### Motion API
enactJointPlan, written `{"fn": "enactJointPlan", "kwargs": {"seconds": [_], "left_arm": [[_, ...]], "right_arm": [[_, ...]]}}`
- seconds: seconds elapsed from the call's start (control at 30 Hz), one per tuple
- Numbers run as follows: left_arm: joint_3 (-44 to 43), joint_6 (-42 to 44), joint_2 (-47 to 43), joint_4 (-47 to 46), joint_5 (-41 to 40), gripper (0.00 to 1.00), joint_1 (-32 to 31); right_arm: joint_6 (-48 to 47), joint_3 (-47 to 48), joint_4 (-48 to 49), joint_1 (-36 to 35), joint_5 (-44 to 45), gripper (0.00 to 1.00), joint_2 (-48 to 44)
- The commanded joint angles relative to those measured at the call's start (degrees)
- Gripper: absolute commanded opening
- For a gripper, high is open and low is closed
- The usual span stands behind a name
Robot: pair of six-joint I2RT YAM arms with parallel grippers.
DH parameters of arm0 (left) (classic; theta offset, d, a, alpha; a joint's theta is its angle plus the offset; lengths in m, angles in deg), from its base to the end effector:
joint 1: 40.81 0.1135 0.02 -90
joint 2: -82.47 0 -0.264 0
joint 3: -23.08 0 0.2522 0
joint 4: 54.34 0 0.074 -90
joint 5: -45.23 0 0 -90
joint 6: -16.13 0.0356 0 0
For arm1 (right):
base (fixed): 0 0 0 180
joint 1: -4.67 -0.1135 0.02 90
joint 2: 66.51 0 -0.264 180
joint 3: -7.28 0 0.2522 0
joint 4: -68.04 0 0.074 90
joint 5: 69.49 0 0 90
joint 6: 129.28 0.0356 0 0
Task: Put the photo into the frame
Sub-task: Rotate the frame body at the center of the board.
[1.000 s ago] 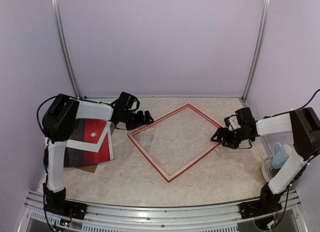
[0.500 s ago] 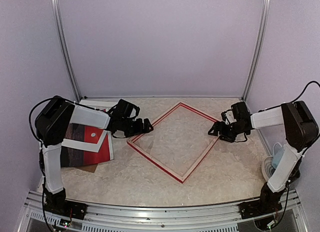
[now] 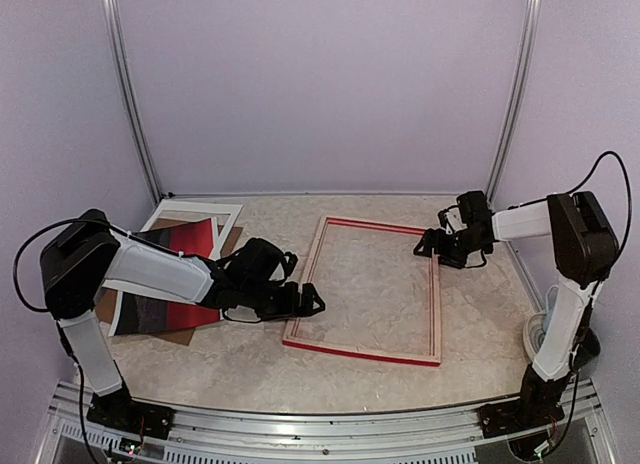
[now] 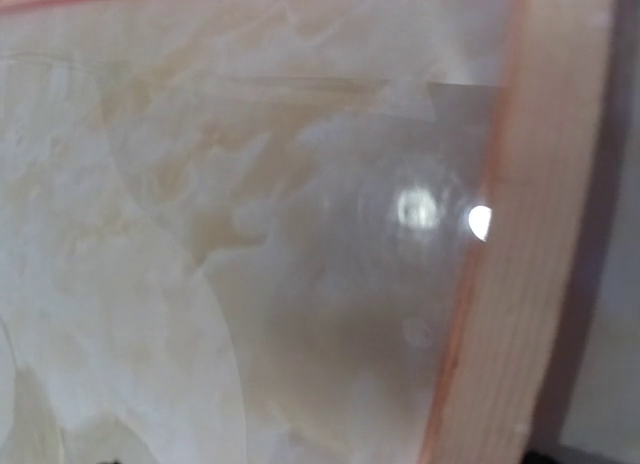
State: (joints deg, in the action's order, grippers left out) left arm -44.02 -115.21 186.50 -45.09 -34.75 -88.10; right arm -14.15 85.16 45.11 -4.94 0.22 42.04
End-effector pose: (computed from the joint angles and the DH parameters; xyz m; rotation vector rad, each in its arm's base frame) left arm 0.2404 -0.2695 0.1394 0.2239 2.5625 -0.8835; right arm 0.3772 0.0764 0.1487 0.1960 2.5516 0.6870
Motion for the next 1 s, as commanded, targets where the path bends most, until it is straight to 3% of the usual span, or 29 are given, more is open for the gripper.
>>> {"fn": "enactJointPlan", "kwargs": {"seconds": [0.0,0.3,0.6,0.77,0.97], "left_arm": [[2.2,-4.8,-1.2,3.0,-0.5,0.99,-4.1],[-1.7,-3.3,-5.2,10.6,-6.6,0.99,-1.4],[-12.6,2.6,-13.6,29.7,-24.2,0.99,4.7],[-15.0,5.5,-12.4,38.2,-31.9,0.99,9.9],[-13.9,8.1,-7.7,40.2,-37.2,0.99,14.0]], "right_arm": [[-1.9,3.1,-2.2,0.4,0.1,0.86,2.5],[-3.3,4.7,-5.0,1.2,3.4,0.87,0.8],[-5.7,4.3,-8.2,1.4,9.7,0.88,-6.3],[-5.1,1.6,-6.8,1.3,7.4,0.88,-10.7],[-4.9,0.8,-6.4,-0.5,4.6,0.91,-14.4]]}}
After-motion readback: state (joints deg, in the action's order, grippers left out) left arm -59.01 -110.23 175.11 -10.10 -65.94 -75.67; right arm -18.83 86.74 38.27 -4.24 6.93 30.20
